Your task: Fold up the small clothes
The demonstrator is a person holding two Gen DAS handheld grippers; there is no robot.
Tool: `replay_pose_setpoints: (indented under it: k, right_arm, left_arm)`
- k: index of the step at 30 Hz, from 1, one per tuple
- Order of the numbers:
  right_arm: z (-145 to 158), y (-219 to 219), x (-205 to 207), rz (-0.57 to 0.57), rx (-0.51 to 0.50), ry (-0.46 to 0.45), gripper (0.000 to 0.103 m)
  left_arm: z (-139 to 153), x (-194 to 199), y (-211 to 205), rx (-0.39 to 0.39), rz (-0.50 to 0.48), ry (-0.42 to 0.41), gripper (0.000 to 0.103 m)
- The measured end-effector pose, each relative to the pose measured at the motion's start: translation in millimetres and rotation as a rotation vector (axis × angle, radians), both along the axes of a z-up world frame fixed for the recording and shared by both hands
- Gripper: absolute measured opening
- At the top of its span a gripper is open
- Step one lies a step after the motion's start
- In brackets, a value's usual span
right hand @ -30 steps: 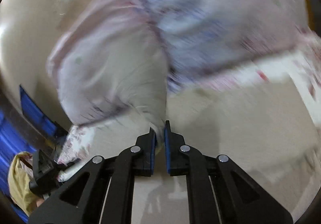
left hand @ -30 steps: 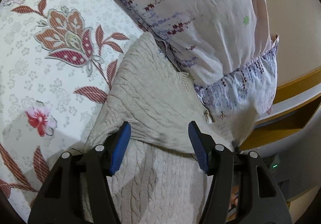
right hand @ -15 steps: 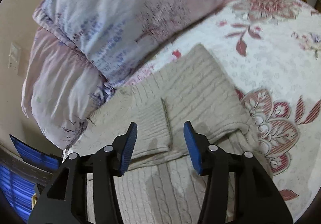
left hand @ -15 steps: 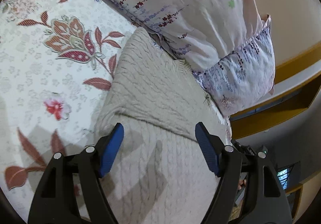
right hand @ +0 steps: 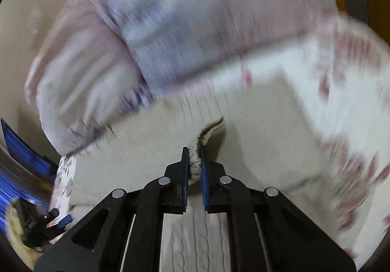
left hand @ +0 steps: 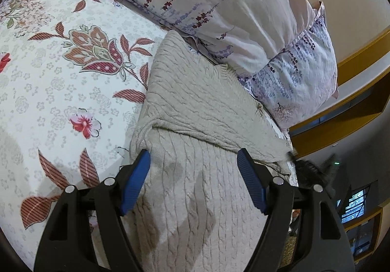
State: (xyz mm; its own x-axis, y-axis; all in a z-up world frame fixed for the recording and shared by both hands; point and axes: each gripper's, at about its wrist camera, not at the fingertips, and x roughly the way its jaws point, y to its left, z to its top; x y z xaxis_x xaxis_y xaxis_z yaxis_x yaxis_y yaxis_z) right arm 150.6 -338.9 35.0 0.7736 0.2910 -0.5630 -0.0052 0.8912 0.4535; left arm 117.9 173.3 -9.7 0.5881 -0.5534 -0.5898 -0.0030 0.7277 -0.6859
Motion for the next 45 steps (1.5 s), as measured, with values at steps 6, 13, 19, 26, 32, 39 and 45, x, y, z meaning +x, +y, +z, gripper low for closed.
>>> replay_pose_setpoints:
  k: [6, 13, 19, 26, 32, 39, 45]
  right_arm:
    - [-13, -6, 10, -0.083, -0.114, 0.07, 0.009]
    - [-40, -11, 18, -0.084, -0.101, 0.174, 0.01]
    - [-37, -32, -4, 0.021, 0.077, 0.222, 0.06]
    - [-29, -79, -75, 0.026, 0.134, 0.222, 0.064]
    - [-50, -94, -124, 0.055, 0.16, 0.312, 0.045]
    - [-64, -86, -159, 0.152, 0.262, 0.333, 0.036]
    - [-75, -71, -181, 0.255, 0.358, 0.333, 0.032]
  left_arm:
    - [0, -3, -1, 0.003, -0.021, -0.01, 0.073]
    - [0, -11, 1, 0.002, -0.035, -0.019, 0.073]
    - [2, -29, 5, 0.008, -0.058, -0.036, 0.073]
    - [-6, -63, 17, -0.02, -0.097, -0.018, 0.071]
    - [-12, -95, 15, -0.042, -0.125, -0.015, 0.058]
    - [-18, -123, -3, -0.067, -0.183, 0.001, 0.043]
    - [-28, -138, -14, -0.121, -0.218, 0.038, 0.035]
